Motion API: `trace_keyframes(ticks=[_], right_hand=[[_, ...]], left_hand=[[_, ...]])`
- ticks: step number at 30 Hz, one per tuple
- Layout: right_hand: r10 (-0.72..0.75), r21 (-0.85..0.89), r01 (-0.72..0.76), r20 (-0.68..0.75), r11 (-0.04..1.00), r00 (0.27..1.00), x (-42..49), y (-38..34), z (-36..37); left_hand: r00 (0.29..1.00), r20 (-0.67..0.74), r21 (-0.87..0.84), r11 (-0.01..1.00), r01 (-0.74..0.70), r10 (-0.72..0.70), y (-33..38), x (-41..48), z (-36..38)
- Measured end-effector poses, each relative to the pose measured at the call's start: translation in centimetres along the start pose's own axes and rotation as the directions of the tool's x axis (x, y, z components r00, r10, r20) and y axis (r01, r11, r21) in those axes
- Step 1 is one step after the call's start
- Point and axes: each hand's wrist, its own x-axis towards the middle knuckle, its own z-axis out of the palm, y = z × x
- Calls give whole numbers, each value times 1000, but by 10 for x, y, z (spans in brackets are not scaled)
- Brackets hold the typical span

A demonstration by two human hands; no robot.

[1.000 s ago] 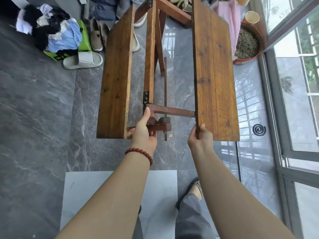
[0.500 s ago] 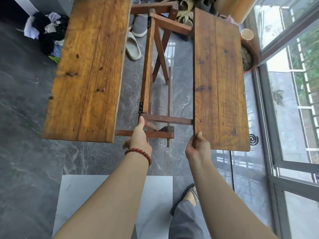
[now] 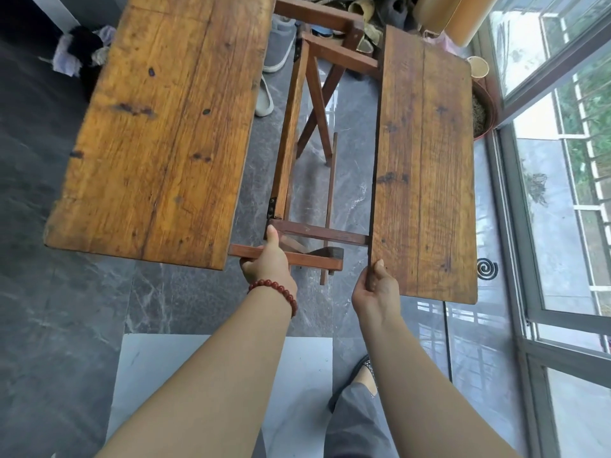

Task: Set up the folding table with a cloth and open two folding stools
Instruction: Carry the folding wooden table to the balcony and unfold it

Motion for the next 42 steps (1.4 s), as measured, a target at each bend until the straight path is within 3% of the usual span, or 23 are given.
trace_keyframes(ticks=[8,12,17,21,25,32,38,42], right_hand=[[-38,-9,38,-8,999,999,0,-4,-3],[-57,-207,61,22,977,998,-8,-5,-1],[-111,-442,83,-38,893,993,-16,-4,5],[-119,-554,75,-44,829,992,-19,0,5],[-83,-539,61,-18,840,996,-21,-4,6],[-92,-659,65,-7,750,996,-16,-5,0],[-109,-512,56,-74,857,991,-9,-3,-3],[-181,-436,128,-82,891,980,-1,-3,-13]], left_hand=[[993,118,-34,999,35,-31,-5,-6,-3],[996,88,-25,999,19,-17,-9,-14,0],[998,54,-18,1000,16,-15,-9,-17,1],[999,49,-15,1000,9,-8,-9,-17,2],[999,45,-20,1000,-1,2,-10,-20,2],[1000,30,11,1000,-7,6,-11,-19,2],[999,47,-17,1000,-8,8,-9,-19,2],[997,72,-38,999,-7,9,-9,-18,3]])
